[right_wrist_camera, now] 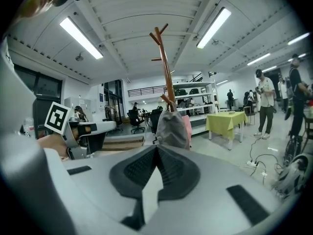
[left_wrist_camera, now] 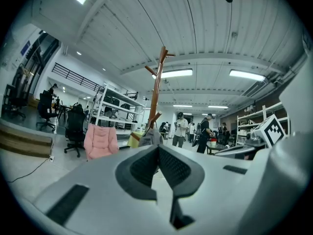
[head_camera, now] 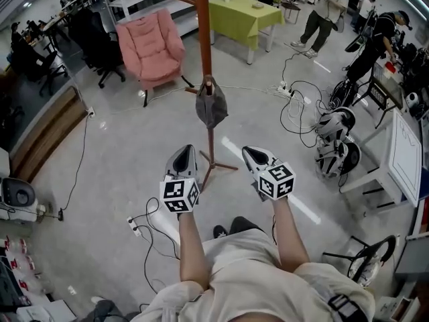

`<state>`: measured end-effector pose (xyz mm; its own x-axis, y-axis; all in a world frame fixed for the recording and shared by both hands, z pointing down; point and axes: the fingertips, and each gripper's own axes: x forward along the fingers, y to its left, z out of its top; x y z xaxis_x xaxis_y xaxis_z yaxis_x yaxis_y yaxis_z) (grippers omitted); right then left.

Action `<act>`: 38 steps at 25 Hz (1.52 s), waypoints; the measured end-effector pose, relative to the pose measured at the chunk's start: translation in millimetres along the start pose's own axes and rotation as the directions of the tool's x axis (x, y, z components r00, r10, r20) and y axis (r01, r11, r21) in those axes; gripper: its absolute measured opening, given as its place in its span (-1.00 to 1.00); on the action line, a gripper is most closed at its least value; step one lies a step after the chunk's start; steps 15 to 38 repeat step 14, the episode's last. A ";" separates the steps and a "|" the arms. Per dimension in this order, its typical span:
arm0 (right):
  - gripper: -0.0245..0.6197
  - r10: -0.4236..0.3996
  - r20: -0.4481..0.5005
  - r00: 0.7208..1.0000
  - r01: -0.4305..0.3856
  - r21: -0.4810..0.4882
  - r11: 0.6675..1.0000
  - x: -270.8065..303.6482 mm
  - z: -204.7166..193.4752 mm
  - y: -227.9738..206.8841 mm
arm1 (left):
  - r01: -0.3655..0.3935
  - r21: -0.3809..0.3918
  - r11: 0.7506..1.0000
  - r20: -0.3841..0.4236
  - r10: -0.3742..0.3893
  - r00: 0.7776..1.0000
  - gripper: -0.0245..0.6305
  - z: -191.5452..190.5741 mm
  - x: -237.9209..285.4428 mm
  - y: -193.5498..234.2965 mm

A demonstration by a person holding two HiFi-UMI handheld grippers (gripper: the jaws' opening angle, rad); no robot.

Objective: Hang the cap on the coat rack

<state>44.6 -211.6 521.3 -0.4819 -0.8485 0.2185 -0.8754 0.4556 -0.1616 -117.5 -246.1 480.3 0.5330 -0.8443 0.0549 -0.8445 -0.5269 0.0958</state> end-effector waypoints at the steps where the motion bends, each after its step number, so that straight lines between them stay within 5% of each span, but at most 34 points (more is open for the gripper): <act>1: -0.92 0.002 -0.001 1.000 -0.002 0.000 1.000 0.8 -0.3 1.1 | -0.001 0.000 1.000 0.000 0.001 1.000 -0.90 0.0 -0.8 0.7; 38: -0.92 0.006 -0.004 1.000 -0.006 0.001 1.000 1.7 -6.8 4.5 | -0.015 -0.006 1.000 0.002 0.015 1.000 -0.90 -3.2 -5.1 2.6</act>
